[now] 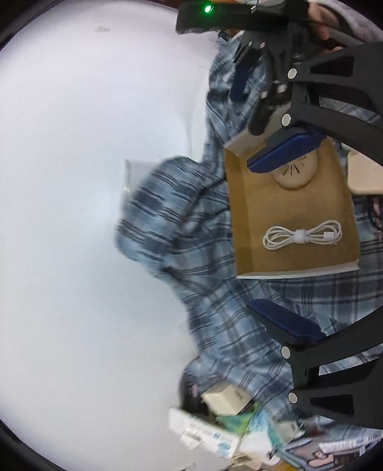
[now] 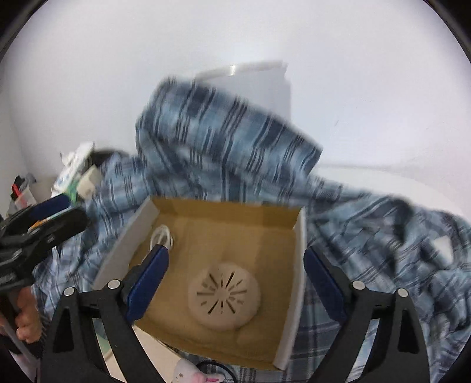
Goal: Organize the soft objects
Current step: 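Withdraw both tools and move the right tool to the gold-blue cigarette pack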
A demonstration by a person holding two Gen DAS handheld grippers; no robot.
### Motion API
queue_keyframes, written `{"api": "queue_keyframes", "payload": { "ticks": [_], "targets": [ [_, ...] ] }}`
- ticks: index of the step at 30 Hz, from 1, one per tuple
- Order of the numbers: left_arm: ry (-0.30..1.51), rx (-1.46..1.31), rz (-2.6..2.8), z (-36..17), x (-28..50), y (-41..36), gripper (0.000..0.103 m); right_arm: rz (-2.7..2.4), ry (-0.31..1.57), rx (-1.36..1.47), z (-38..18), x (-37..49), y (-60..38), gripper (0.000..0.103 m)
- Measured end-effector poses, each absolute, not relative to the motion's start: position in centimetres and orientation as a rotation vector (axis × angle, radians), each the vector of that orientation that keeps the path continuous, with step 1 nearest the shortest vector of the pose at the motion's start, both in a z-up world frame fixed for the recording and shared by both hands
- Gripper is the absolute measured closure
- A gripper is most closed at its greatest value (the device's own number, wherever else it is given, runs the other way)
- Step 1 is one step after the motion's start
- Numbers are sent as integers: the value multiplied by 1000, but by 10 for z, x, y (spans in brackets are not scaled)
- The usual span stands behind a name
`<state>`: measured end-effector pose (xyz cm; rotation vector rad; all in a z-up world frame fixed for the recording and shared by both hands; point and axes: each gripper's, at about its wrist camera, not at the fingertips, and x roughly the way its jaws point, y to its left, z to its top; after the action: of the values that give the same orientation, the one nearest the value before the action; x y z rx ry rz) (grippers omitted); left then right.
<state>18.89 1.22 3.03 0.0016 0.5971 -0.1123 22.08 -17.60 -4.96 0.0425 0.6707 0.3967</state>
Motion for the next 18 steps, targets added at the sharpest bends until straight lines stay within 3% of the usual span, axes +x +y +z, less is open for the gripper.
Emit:
{"api": "queue_keyframes", "payload": {
  "ticks": [8,18],
  "targets": [
    [479,41,-151,52,104,-7,14,321,535,-24,-3,173,-195,10],
    [507,32,-207,14,40,-31,14,337,525,-68,-22,94,-216,8]
  ]
}}
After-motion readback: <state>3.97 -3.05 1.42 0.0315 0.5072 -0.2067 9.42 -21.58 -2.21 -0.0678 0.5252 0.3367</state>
